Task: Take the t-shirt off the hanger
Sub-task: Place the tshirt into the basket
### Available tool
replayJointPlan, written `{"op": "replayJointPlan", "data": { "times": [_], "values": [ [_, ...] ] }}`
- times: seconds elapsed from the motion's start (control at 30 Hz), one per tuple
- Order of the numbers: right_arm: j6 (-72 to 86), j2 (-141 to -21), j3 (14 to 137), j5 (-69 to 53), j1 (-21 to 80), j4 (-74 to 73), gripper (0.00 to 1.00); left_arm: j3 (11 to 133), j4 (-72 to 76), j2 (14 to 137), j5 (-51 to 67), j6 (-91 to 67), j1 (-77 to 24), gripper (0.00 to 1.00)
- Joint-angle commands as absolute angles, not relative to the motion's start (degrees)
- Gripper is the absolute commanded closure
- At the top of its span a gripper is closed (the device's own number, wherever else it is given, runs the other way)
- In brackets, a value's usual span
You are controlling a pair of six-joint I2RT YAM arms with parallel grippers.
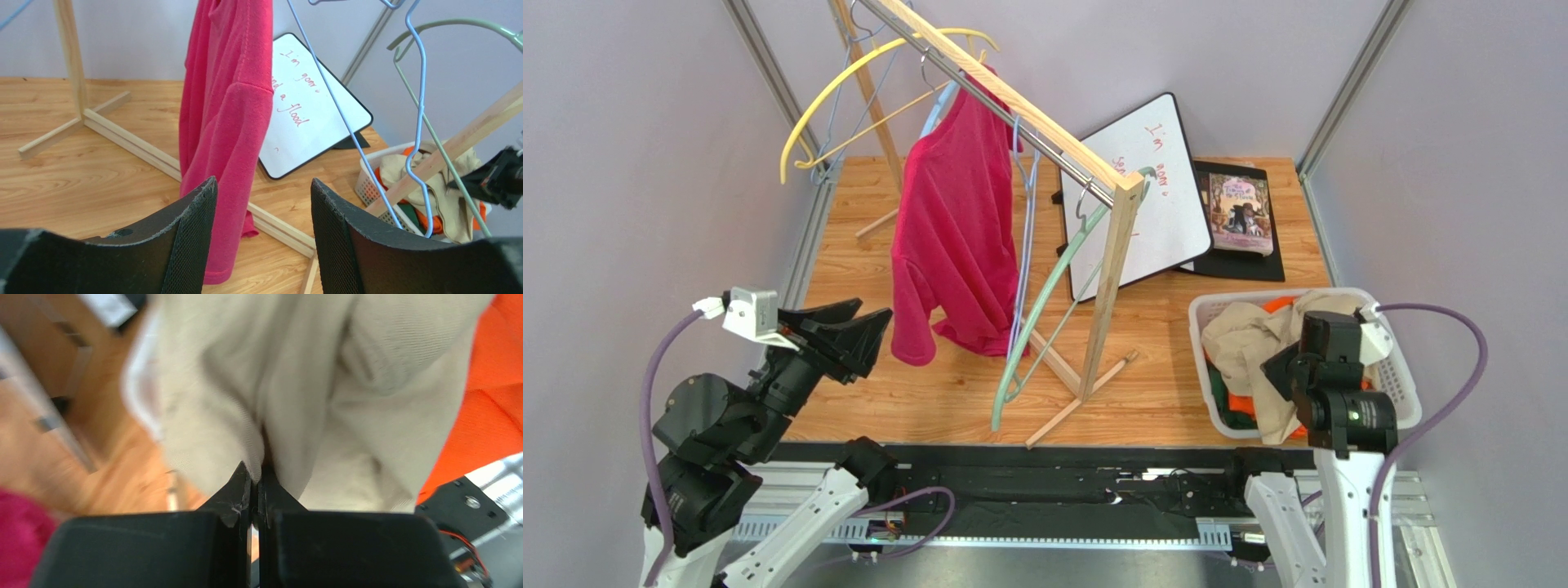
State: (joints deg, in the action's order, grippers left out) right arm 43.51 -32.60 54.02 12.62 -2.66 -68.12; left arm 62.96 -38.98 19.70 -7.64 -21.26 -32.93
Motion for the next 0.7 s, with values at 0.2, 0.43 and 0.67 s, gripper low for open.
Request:
{"op": "replayJointPlan", "data": {
  "times": [0.2,0.43,0.67],
  "values": [
    [47.4,-48.8,45.9,16.3,-2.3,-60.7,0.93,76.0,-45.3,30.1,-10.6,-19.3,-33.1,0.36],
    [45.4,-45.6,51.1,12.8,-2.3,-65.6,0.05,84.4,-43.4,38.4,-11.0,-17.2,-33.1,0.30],
    [35.4,-43.0,64.5,16.9,-2.3,-70.3,0.00,95.6,-43.4,50.4,-12.7,-13.4,-33.0,0.27]
  ]
}}
